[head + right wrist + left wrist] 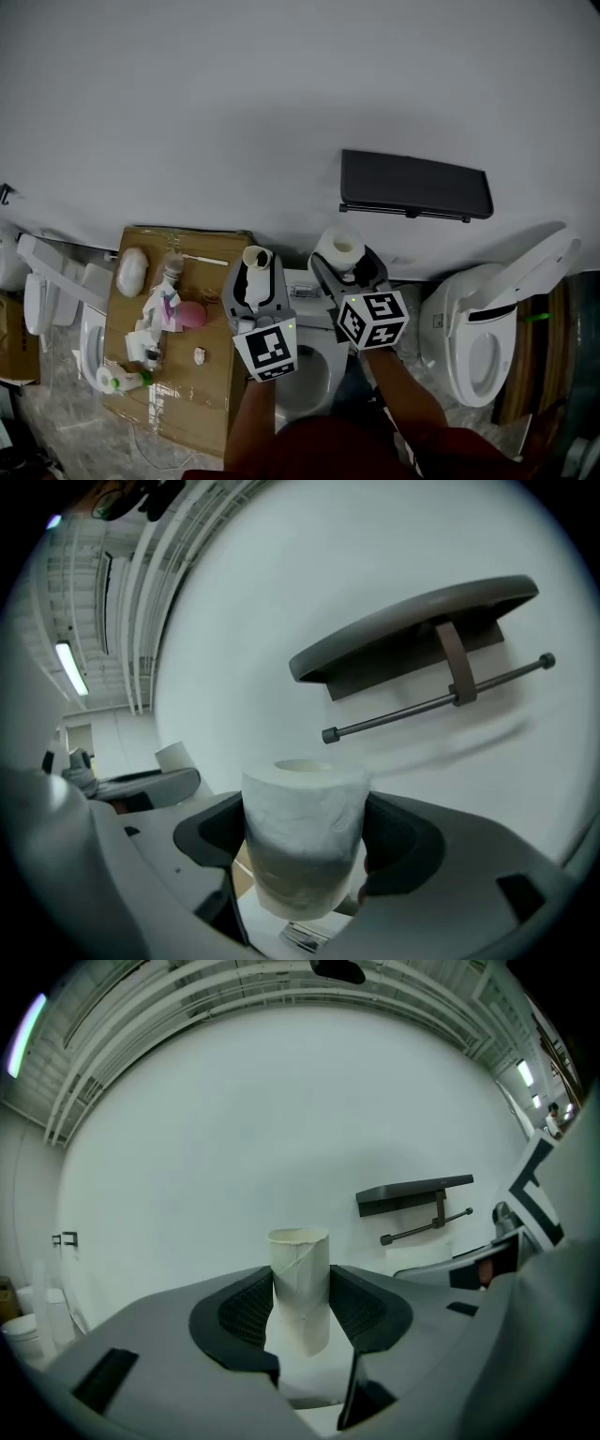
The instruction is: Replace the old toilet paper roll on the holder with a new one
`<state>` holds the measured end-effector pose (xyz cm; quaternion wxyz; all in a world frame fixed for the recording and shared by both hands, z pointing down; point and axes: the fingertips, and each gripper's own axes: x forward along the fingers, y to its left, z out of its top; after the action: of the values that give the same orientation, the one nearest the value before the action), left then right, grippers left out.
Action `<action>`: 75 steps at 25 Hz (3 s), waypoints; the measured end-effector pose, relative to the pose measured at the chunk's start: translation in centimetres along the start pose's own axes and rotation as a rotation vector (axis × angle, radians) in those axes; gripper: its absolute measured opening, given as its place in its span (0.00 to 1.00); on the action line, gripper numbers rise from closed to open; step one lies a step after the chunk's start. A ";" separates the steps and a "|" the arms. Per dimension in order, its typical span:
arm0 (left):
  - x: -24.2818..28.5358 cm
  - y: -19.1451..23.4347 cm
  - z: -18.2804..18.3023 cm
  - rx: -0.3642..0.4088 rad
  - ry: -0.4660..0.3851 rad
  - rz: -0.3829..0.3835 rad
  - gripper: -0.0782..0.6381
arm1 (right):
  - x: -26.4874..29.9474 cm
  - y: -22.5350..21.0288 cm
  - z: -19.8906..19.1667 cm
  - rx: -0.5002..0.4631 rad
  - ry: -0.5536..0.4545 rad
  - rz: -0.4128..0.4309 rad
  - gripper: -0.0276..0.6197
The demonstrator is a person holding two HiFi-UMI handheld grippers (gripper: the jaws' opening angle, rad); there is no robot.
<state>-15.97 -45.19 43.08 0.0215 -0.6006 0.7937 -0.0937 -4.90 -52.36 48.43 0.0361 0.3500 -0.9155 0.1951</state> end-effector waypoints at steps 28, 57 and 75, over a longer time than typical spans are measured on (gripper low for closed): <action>0.4 -2.2 -1.3 -0.023 0.037 -0.021 0.39 | 1.6 -8.8 6.2 1.073 -0.480 0.117 0.63; 0.8 -6.9 0.4 -0.056 0.000 -0.112 0.39 | -4.5 -10.4 5.4 1.105 -0.579 0.128 0.64; -2.5 -10.1 2.6 -0.100 -0.048 -0.193 0.39 | -13.8 -8.1 3.2 1.049 -0.556 0.085 0.64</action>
<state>-5.33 -45.74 42.13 0.0014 -0.6768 0.7350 -0.0413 11.04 -50.47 45.38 -0.3907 0.3220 -0.6850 0.5238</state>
